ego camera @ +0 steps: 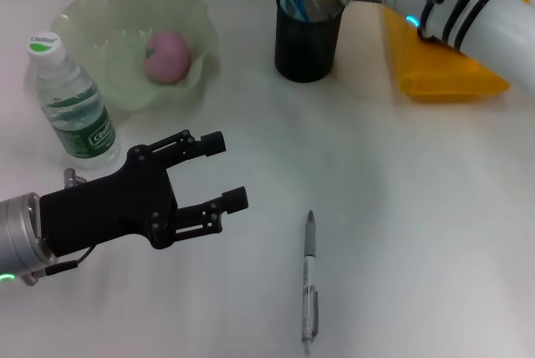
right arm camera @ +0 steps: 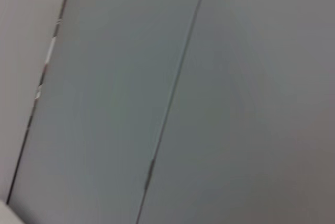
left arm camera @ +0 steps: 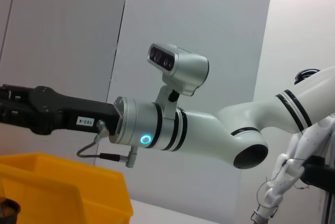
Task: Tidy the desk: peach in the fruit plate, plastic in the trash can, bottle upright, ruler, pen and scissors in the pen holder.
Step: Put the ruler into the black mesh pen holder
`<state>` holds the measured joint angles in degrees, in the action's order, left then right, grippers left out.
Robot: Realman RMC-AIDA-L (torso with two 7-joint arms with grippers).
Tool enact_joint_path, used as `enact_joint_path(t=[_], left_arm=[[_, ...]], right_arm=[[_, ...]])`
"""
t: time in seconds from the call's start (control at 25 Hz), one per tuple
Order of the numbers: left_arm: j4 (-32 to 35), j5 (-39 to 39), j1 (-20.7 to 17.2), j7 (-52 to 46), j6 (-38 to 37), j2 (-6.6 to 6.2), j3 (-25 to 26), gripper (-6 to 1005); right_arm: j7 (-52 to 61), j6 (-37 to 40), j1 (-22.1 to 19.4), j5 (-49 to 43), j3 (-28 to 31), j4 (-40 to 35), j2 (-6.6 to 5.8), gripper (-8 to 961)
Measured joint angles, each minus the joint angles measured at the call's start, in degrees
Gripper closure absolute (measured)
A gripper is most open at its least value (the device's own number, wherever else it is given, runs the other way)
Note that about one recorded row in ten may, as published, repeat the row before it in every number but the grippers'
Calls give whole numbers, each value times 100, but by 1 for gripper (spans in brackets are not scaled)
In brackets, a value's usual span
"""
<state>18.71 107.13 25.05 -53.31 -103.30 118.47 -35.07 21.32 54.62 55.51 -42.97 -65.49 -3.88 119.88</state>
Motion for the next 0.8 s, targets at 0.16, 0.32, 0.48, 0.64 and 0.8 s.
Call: enact_joint_path(t=[0.16, 0.32, 0.48, 0.64, 0.8], left_arm=[[-18, 1, 0, 50, -9, 0, 0, 199], [-10, 1, -1, 54, -19, 0, 0, 199], [3, 1, 0, 56, -33, 1, -7, 198], [13, 1, 20, 58, -33, 0, -9, 199], [7, 1, 36, 97, -31, 0, -9, 199]], right_arm=[[250, -56, 2, 148, 2, 0, 0, 569], [315, -97, 3, 153, -4, -23, 0, 569], [318, -101, -1, 152, -30, -25, 0, 568], [325, -102, -24, 152, -32, -21, 0, 568], [329, -102, -40, 153, -25, -21, 0, 568]])
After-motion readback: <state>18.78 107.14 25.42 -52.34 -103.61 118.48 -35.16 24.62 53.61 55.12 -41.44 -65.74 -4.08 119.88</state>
